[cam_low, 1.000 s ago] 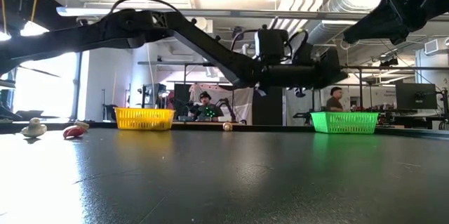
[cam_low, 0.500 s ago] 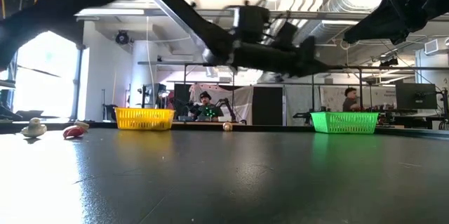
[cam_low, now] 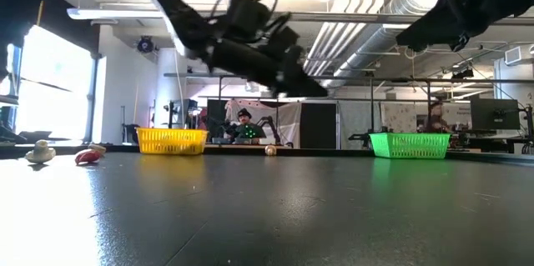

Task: Sort produce into baskets
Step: Put the green mushroom into the yellow bin

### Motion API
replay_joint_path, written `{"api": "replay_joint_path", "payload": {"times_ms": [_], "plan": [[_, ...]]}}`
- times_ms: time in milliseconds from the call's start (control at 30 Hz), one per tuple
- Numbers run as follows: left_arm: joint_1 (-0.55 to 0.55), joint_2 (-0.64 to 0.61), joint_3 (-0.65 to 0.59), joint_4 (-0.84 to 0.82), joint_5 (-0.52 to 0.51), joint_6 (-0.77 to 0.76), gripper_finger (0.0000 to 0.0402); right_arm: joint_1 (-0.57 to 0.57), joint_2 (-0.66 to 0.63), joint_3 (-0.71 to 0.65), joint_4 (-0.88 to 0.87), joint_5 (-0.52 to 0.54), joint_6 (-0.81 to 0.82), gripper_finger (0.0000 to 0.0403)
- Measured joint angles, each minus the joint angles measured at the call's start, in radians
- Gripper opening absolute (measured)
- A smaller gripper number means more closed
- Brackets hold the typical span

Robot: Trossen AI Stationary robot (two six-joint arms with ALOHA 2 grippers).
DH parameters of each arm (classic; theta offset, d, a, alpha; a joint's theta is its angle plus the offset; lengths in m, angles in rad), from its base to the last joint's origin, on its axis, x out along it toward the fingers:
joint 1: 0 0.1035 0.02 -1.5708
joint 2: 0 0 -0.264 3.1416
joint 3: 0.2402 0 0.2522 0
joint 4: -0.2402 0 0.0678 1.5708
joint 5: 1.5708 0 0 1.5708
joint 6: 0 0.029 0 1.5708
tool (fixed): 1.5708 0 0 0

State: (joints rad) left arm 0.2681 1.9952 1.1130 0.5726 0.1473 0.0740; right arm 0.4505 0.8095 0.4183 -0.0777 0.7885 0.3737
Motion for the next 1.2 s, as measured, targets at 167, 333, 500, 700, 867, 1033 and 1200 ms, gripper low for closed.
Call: {"api": "replay_joint_path", "payload": {"times_ms": [167,333,500,700,867,1033,1200], "plan": [[0.013,-0.139,-0.175,-0.036,-0.018,-0.017,0.0,-0.09,0.03,0.0,0.048,-0.1,-0.028,0.0],[0.025,-0.277,-0.303,-0.137,-0.028,0.01,0.0,-0.196,0.097,0.0,0.198,-0.249,-0.154,0.0],[0.026,-0.42,-0.368,-0.3,-0.032,0.07,0.0,-0.305,0.169,0.0,0.332,-0.397,-0.245,0.0],[0.02,-0.578,-0.43,-0.465,-0.033,0.111,0.0,-0.397,0.263,-0.001,0.48,-0.54,-0.297,0.0],[-0.011,-0.697,-0.433,-0.685,-0.042,0.122,0.0,-0.442,0.336,-0.001,0.573,-0.609,-0.322,0.0],[-0.106,-0.807,-0.419,-0.99,-0.042,0.115,0.0,-0.467,0.394,-0.001,0.62,-0.649,-0.337,0.0],[-0.246,-0.894,-0.409,-1.197,-0.049,0.051,0.0,-0.468,0.416,-0.001,0.623,-0.662,-0.329,0.0]]}}
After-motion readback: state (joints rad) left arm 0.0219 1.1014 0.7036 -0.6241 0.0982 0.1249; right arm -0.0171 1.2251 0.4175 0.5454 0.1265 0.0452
